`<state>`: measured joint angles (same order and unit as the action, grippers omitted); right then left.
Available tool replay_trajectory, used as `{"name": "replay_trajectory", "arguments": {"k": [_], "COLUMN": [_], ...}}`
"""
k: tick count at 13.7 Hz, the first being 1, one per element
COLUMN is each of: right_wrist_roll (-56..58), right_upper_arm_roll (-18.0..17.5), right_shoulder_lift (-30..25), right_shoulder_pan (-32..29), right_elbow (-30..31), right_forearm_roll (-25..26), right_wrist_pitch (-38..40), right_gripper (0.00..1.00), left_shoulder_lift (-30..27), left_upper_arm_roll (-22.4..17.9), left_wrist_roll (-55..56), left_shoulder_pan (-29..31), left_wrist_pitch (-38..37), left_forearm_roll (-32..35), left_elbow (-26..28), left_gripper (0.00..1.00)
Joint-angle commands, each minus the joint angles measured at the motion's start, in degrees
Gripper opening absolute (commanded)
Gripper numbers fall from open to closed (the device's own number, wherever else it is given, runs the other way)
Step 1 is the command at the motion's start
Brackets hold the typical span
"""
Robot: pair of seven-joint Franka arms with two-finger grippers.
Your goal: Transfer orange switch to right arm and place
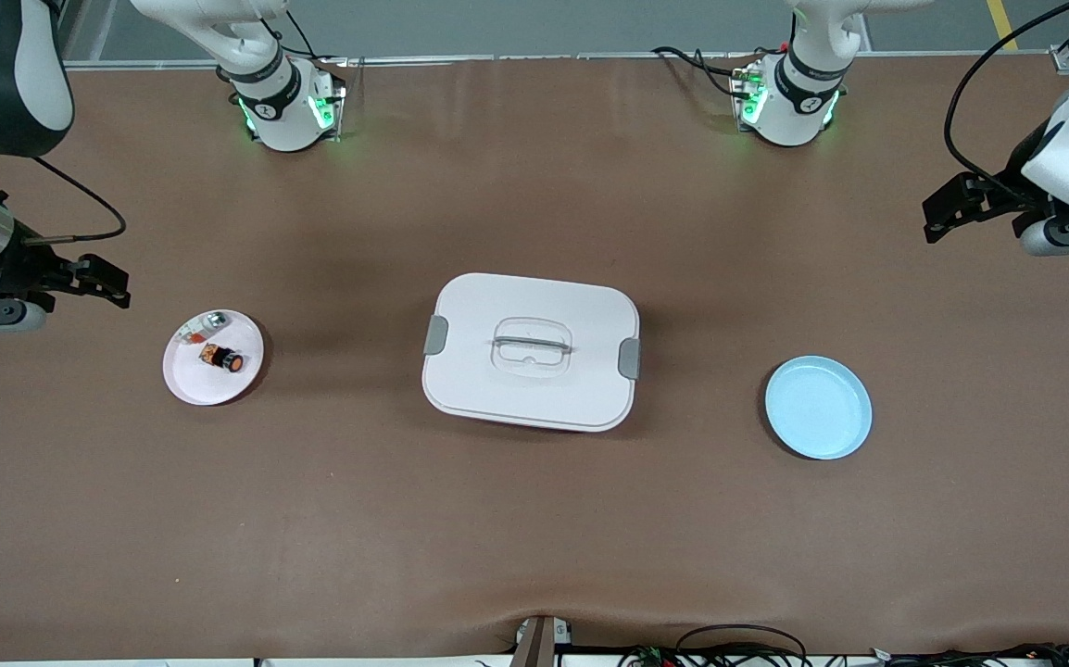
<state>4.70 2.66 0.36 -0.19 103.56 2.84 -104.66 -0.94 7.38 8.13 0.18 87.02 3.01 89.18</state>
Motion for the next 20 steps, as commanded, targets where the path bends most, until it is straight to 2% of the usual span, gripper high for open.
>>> {"name": "replay_trajectory", "arguments": {"k": [1,8,11,15,20], "right_wrist_roll": [-3.5,-3.6,-3.6,-2.9,-3.6], "right_upper_arm_roll": [-0.1,0.2,0.3,-3.3,-4.0], "right_shoulder_lift": [0.2,-0.9,-1.0,-1.4,-4.0], "right_shoulder_pan": [0.5,1.1,0.6,-5.0,-4.4], "right_elbow": [-4.0,-11.2,-11.9,-12.1,-12.2], "right_forearm_roll": [-1.0,-1.1,-1.2,-3.5,-3.5], "right_wrist_pitch": [3.7,10.2,10.3,11.3,13.3], "right_gripper": [1.00,1.00,1.00,1.00,1.00], "left_shoulder_lift": [-0.7,-1.3,-1.3,-0.9,-0.6], "left_upper_arm_roll": [-0.4,-0.7,-1.0,-1.1,-1.1], "left_wrist_roll": [-2.9,-3.0,-3.1,-3.1,-2.7], "left_shoulder_pan": [-0.1,0.4,0.4,0.4,0.3], "left_wrist_pitch": [0.3,-0.5,-0.7,-0.6,-0.7], "left_forearm_roll": [-1.0,-3.6,-3.6,-3.4,-2.9], "left_elbow": [-0.1,-0.1,-0.1,-0.9,-1.8], "left_gripper": [1.00,1.00,1.00,1.00,1.00]}}
